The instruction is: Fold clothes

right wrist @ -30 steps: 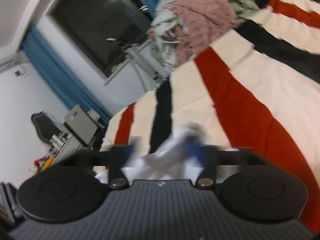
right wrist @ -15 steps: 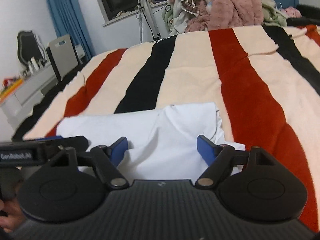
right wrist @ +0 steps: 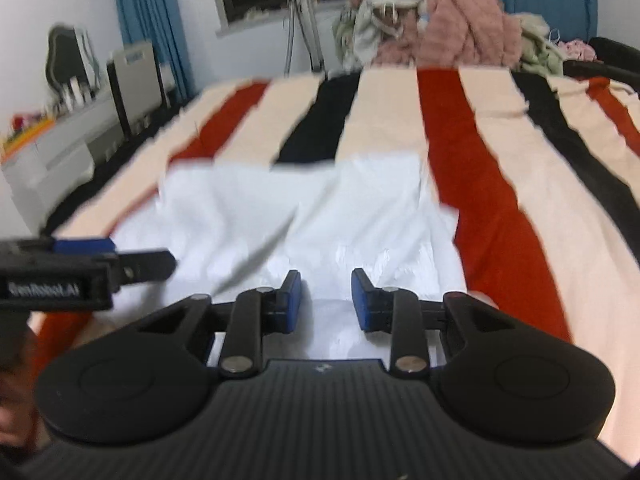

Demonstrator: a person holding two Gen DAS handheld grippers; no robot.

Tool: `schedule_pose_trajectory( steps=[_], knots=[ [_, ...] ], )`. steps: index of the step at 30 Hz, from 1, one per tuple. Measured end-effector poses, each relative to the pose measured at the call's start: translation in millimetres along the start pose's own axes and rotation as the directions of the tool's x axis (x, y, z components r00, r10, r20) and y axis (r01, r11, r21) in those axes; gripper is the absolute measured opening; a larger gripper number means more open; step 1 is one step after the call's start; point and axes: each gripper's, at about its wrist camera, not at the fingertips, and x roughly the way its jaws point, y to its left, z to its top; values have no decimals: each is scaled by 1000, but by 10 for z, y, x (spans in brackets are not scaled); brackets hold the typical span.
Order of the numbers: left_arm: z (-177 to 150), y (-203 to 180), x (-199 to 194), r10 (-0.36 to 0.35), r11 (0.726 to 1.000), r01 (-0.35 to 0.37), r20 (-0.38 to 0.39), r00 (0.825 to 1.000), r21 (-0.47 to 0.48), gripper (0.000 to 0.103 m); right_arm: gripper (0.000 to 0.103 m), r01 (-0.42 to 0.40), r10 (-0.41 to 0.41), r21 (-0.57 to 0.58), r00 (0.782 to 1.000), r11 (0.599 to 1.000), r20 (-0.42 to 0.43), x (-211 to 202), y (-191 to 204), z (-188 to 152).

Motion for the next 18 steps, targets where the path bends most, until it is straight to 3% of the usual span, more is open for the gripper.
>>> schedule_pose_trajectory(
  steps=[4,9,14,18],
  knots=[
    [-89,-54,-211,6,1000,-7,24,1000,14,92,30,32,-32,-42,999,999,5,35,83,-81],
    [-205,96,-640,-100,986,109,75,992,-128,96,30,17,-17,3,1000,1000,15,-9,24,-114],
    [-322,368,-538,-242,907,234,22,970,-351,96,30,34,-34,-4,999,999,21,-7,62,-122],
    [-321,471,-101,-216,867,162,-63,974,-472,95,30,45,-44,-9,999,999,26,-1,83,-125]
  ],
)
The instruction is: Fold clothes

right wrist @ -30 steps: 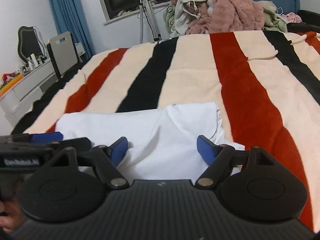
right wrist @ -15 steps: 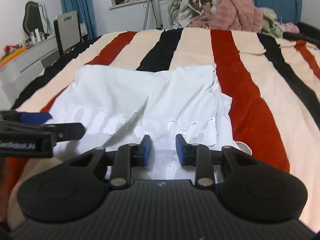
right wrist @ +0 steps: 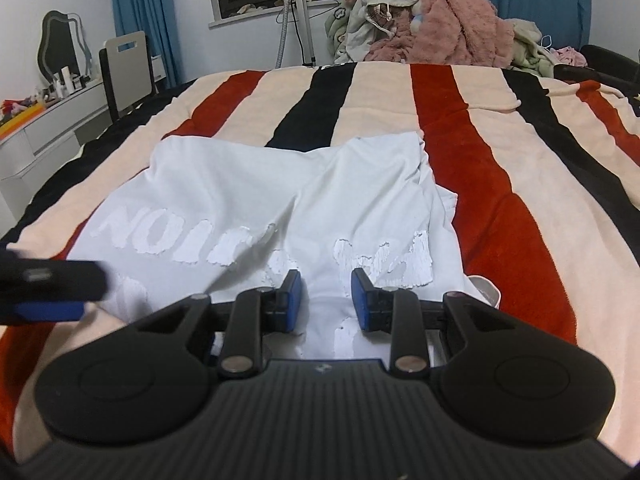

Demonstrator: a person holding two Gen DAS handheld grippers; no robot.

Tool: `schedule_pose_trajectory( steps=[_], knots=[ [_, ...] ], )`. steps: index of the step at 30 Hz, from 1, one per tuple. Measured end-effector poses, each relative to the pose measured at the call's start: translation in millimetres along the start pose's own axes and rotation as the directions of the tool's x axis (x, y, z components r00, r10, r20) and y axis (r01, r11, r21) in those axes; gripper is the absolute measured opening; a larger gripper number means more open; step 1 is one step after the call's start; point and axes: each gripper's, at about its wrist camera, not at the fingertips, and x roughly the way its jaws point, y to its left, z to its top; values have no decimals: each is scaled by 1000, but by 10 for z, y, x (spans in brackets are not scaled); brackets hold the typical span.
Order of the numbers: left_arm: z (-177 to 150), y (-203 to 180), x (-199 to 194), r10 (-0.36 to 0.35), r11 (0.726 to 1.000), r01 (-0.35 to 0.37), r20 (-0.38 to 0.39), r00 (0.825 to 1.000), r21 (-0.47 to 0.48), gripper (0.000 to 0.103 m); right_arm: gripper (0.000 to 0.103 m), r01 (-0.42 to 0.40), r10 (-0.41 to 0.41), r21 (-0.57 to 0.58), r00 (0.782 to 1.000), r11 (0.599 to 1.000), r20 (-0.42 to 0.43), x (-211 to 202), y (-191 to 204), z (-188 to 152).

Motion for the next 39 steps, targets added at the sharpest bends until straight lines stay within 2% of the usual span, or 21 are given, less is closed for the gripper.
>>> schedule_pose_trajectory(
  steps=[2,4,6,7,9,10,11,12,14,17,19,20,21,23,25,27,28,29,34,37,39],
  knots=[
    [25,87,112,-22,996,22,-3,1000,-82,95,30,-1,1,4,1000,1000,-1,-2,-6,3],
    [41,165,126,-34,989,40,38,999,-146,87,30,-2,2,14,1000,1000,2,-16,-17,10],
    [51,260,108,-55,978,66,61,997,-199,71,30,-7,7,55,1000,998,6,-64,-46,41],
    [52,297,91,-62,973,75,68,996,-218,67,32,-22,21,97,1000,995,9,-110,-74,65],
    [60,330,60,-63,971,78,75,995,-226,55,35,-107,102,220,994,970,31,-222,-166,105],
    [68,333,45,-64,971,81,81,995,-225,52,54,-167,159,291,986,942,51,-283,-220,122],
    [76,335,30,-66,971,84,87,994,-224,49,88,-253,238,367,967,895,87,-341,-284,119],
    [79,340,21,-68,970,87,90,994,-227,46,101,-326,302,430,945,842,127,-388,-330,87],
    [79,355,12,-73,967,94,94,993,-236,43,103,-429,399,521,900,737,177,-434,-380,22],
    [74,385,3,-80,964,103,102,992,-247,40,103,-446,472,631,870,635,141,-279,-400,-115],
    [71,411,0,-88,959,113,108,990,-261,39,103,-391,468,716,878,578,102,-115,-463,-232],
    [69,424,-1,-92,956,120,112,989,-268,38,103,-356,448,756,889,549,92,-50,-520,-299],
    [70,441,-2,-98,952,127,116,988,-277,36,102,-333,425,790,899,516,101,-9,-592,-363],
    [91,451,50,-112,942,144,121,986,-303,34,88,-297,379,844,917,447,122,46,-733,-470],
    [91,490,74,-128,930,163,126,984,-328,33,72,-260,309,865,942,428,130,39,-843,-498],
    [94,519,92,-139,922,176,130,982,-345,32,60,-216,231,850,966,481,114,48,-907,-475],
    [95,525,89,-144,920,181,131,981,-348,31,48,-191,200,842,975,505,102,63,-934,-464],
    [96,528,82,-148,918,186,131,980,-349,31,41,-176,191,840,978,512,88,87,-952,-462],
    [89,552,-53,-173,908,210,134,976,-362,26,24,-193,178,834,977,518,115,-105,-892,-425],
    [58,527,-260,-231,887,269,145,962,-375,24,19,-223,188,853,971,471,150,-371,-975,-437],
    [49,446,-391,-262,886,293,132,956,-359,23,19,-240,179,841,969,486,173,-568,-986,-342]
  ],
)
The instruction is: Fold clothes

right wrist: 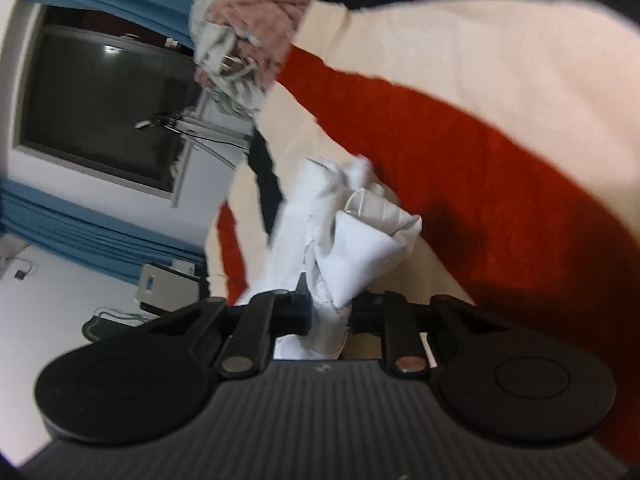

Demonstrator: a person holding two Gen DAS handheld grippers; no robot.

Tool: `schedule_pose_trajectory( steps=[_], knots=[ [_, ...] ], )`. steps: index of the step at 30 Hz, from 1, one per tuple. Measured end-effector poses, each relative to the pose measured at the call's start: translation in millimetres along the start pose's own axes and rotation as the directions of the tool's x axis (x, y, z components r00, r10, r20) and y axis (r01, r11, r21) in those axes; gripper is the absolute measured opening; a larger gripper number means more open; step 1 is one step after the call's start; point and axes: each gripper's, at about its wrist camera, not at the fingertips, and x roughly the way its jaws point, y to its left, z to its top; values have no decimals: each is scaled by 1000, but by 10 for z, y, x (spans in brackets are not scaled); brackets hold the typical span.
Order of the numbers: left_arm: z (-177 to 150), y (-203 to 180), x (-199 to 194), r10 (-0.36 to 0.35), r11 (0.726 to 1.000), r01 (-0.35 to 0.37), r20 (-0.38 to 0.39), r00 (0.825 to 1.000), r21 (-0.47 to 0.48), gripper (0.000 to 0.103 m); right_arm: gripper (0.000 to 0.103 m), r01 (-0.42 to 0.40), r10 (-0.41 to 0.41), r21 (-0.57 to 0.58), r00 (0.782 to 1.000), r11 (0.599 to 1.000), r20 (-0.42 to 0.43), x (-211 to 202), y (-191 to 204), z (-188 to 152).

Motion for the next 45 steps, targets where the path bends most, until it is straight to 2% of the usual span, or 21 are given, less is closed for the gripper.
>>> schedule_pose_trajectory(
  steps=[4,6,10,13,16,19,22,25,28,29,30,32,34,35,37,38,40,42,44,45],
  knots=[
    [-16,-240,-50,-73,997,71,-62,995,-31,23,18,-51,51,22,998,998,32,-410,141,146],
    [2,-457,81,-68,998,68,-122,990,-5,23,18,-46,45,21,998,999,53,-589,199,289],
    [116,-1079,652,15,993,17,-264,964,116,23,18,23,-27,69,998,997,50,-682,217,801],
    [212,-1583,1244,77,982,-15,-324,943,190,23,18,66,-72,64,994,996,83,-591,274,1300],
    [296,-2141,1904,117,965,-32,-317,941,259,22,18,99,-102,30,985,995,139,-418,391,1837],
    [449,-2754,2615,111,943,-19,-261,959,333,21,18,124,-115,-23,968,992,221,-225,568,2469],
    [531,-3330,3270,34,919,43,-188,982,392,21,18,127,-90,-90,938,988,336,-34,752,3073],
    [507,-3692,3831,-68,864,121,-124,990,489,21,18,125,-43,-155,894,980,446,131,835,3525],
    [414,-3724,4357,-107,818,151,-110,988,556,21,20,144,-26,-204,870,968,493,326,648,3769],
    [373,-3667,4538,-105,801,146,-104,989,581,21,21,155,-41,-200,875,967,483,432,497,3790],
    [312,-3567,4708,-84,794,129,-102,991,595,21,21,167,-56,-196,879,966,474,537,345,3812],
    [178,-3208,4985,2,803,89,-153,988,589,21,21,216,-127,-164,893,962,432,763,-19,3784],
    [44,-2830,5254,93,812,49,-211,973,581,21,22,284,-225,-117,903,952,366,987,-420,3695],
    [1,-2679,5305,112,806,44,-225,968,590,21,22,297,-251,-94,908,950,336,1021,-557,3607],
    [-59,-2493,5316,131,781,48,-239,962,623,22,22,325,-300,-51,914,944,272,1090,-831,3431],
    [-82,-2475,5293,140,763,53,-244,960,644,24,25,338,-321,-32,915,941,244,1115,-949,3348],
    [-116,-2478,5236,165,724,52,-246,955,688,27,27,355,-341,-19,909,935,239,1038,-954,3246],
    [-102,-2575,5136,187,691,41,-233,954,722,40,28,397,-380,-25,893,917,242,917,-798,3177],
    [-64,-2667,4922,210,656,-4,-177,962,755,44,28,438,-417,-34,874,898,247,772,-598,3096],
    [-64,-2739,4770,210,644,-12,-161,964,765,48,28,430,-404,-54,879,901,255,673,-465,3061]
  ],
)
